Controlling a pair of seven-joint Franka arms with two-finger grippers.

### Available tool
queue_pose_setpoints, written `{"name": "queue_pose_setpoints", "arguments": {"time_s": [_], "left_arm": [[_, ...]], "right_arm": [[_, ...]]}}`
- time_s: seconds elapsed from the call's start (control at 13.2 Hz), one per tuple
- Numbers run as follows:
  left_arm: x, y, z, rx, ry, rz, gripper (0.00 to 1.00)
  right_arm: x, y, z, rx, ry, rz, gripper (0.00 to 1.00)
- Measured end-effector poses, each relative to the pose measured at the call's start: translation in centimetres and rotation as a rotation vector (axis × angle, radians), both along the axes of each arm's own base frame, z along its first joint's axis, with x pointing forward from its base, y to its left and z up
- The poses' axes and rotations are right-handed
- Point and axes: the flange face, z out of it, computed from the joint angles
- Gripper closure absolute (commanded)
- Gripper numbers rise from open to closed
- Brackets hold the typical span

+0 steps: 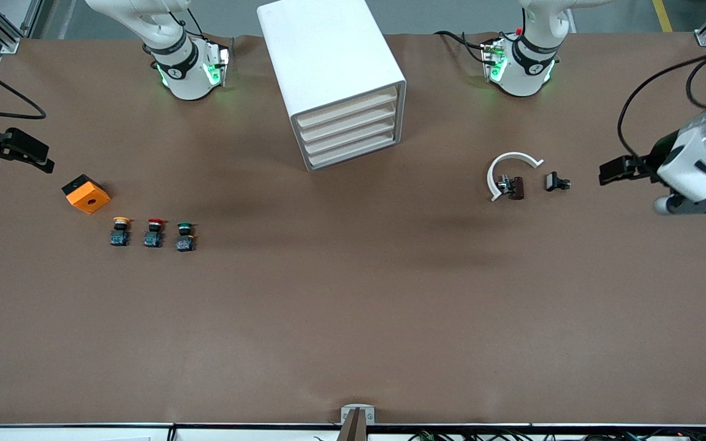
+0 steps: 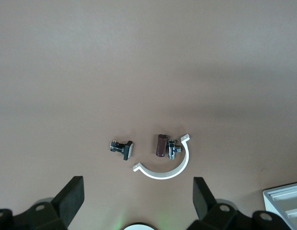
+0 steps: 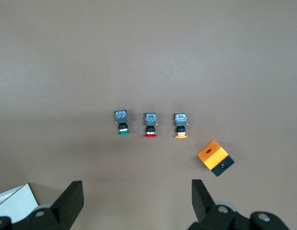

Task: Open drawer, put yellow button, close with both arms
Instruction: 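Move the left gripper toward the white drawer cabinet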

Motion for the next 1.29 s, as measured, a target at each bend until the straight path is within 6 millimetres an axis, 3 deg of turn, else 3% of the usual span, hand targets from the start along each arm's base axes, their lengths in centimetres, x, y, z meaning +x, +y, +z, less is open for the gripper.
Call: {"name": "queue_pose_setpoints", "arguments": {"time_s": [0.38, 0.68, 0.91, 1.29], "left_arm": [[2.3, -1.5, -6.3, 0.004, 0.092, 0.159, 0.00], [3.1, -4.5, -10.3, 0.020, 0.163, 0.394, 0.00], [3.1, -8.1, -13.1, 0.068, 0.235, 0.634, 0.00], [2.4, -16.2, -17.4, 0.235, 0.343, 1.073, 0.00]], "right_arm": [[0.0, 0.0, 0.3, 0.000, -0.007, 0.000, 0.00], [0.0, 0.0, 0.6, 0.000, -0.011, 0.000, 0.00], [0.0, 0.0, 0.6, -0.001, -0.011, 0.000, 0.00], [-0.2, -1.7, 0.4, -0.007, 0.004, -0.029, 0.00]]}}
